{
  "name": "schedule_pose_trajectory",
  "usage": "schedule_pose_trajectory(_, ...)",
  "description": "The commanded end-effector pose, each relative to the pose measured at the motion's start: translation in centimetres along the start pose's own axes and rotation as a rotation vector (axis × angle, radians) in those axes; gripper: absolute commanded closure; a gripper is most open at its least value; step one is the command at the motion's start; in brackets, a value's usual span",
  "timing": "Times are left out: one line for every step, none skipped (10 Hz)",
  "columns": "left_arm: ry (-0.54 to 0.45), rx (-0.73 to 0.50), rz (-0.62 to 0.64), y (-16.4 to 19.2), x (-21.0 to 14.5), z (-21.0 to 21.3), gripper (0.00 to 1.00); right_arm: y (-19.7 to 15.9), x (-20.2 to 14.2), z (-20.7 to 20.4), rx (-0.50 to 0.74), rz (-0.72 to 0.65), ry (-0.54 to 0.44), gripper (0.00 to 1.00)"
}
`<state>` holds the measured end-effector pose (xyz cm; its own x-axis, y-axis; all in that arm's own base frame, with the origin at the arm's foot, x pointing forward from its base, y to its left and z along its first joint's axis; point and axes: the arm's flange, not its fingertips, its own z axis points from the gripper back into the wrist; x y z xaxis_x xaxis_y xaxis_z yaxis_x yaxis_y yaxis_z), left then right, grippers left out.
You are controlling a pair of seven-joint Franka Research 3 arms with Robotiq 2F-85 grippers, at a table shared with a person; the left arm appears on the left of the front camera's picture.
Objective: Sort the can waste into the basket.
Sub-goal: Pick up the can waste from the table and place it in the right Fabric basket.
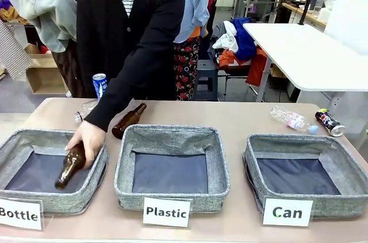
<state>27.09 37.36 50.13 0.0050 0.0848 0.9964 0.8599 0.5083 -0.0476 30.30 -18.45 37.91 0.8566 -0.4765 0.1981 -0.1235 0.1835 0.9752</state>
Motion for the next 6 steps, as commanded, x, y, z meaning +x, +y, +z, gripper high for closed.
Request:
schedule_pose_trajectory(-0.013, 0.016, -0.028, -0.2, 0.4, -0.5, 0.0, 0.2, 0.0, -0.1, 0.013, 0.017, -0.005, 0.0)
schedule_pose_trajectory(-0.002, 0.014, -0.016, -0.2, 0.2, -0.7, 0.0, 0.2, 0.0, -0.1, 0.013, 0.017, -0.005, 0.0)
schedule_pose_trajectory(0.009, 0.007, -0.015, -0.1, 0.3, -1.4, 0.0, 0.2, 0.0, -0.1, 0.013, 0.017, -0.005, 0.0)
schedule_pose_trajectory(0.034, 0.006, -0.007, 0.4, 0.4, -2.7, 0.0, 0.2, 0.0, -0.1, 0.013, 0.017, -0.005, 0.0)
schedule_pose_trajectory(0.076, 0.028, -0.007, 0.8, 0.4, -5.1, 0.0, 0.2, 0.0, -0.1, 0.013, 0.017, -0.005, 0.0)
schedule_pose_trajectory(0.135, 0.057, -0.018, 1.2, 0.3, -7.9, 0.0, 0.2, 0.0, -0.1, 0.013, 0.017, -0.005, 0.0)
